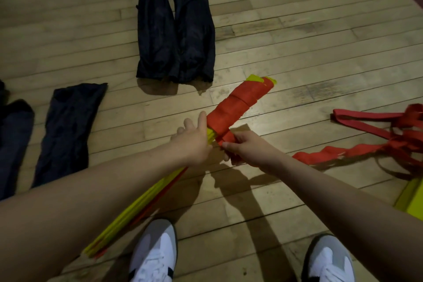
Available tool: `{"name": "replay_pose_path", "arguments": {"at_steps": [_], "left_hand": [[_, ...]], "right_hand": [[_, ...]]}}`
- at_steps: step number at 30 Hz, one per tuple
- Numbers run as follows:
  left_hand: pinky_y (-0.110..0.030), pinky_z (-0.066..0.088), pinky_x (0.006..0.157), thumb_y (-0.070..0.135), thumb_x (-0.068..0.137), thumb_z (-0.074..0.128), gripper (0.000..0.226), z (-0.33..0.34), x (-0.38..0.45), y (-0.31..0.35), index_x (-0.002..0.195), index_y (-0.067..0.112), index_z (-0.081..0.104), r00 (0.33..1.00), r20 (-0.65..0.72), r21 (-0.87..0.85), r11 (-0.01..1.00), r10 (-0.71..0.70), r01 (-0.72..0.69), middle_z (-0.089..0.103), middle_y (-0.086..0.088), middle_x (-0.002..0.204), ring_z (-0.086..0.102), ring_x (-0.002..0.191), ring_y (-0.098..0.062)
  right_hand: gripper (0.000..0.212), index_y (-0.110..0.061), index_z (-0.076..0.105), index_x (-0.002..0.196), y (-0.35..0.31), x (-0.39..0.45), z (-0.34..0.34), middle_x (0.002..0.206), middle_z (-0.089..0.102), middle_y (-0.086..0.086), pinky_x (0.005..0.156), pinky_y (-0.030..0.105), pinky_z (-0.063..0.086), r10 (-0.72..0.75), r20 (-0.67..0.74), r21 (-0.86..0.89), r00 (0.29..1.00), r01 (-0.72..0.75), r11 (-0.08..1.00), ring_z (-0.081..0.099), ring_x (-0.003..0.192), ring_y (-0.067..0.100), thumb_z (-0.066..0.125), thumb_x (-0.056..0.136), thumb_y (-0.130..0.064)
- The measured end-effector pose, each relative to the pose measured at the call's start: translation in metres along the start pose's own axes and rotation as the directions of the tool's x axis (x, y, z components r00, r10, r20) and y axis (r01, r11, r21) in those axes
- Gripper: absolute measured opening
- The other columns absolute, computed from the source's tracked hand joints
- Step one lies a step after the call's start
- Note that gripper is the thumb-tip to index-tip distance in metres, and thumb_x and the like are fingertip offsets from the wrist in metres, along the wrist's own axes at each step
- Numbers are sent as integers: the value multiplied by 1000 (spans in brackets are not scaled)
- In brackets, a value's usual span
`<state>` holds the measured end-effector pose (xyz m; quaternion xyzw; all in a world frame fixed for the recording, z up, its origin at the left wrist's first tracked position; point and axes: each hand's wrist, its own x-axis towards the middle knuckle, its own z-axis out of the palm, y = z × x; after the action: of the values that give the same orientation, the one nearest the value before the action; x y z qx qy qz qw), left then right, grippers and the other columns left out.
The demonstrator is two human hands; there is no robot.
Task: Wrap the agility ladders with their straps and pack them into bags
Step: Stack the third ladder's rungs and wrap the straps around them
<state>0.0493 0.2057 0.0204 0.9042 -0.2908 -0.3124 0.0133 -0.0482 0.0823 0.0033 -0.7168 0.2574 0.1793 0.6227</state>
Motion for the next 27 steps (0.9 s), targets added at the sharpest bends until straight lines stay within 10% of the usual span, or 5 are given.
{"name": "replay_pose_path", "arguments": {"at_steps": [4, 11, 27], "left_hand": [[-35, 43, 76, 47, 83, 68, 67, -13, -1, -3, 129, 10, 35, 989, -110, 187, 979, 100, -79, 48, -12, 122, 55, 109, -29], [-33, 41, 67, 48, 83, 66, 60, -22, 7, -7, 122, 10, 41, 969, -205, 304, 950, 139, -72, 51, -10, 117, 59, 102, -27], [-33, 48, 73, 50, 74, 73, 46, 34, 27, -26, 103, 16, 60, 965, -185, -56, 979, 184, -197, 47, -1, 100, 55, 92, -20]], "right_hand": [[14, 3, 58, 100, -5, 1, -1, 71, 64, 10, 60, 27, 51, 1, 42, 112, 999, -6, 994, 59, 59, 16, 50, 98, -9], [21, 1, 61, 97, -8, -3, -10, 78, 69, 14, 63, 24, 51, 49, 78, -59, 996, -44, 997, 65, 69, 20, 50, 99, -17], [10, -4, 59, 88, 19, 0, 1, 62, 64, 6, 52, 26, 45, 29, 34, 40, 999, -30, 999, 56, 54, 17, 56, 95, -12]]}}
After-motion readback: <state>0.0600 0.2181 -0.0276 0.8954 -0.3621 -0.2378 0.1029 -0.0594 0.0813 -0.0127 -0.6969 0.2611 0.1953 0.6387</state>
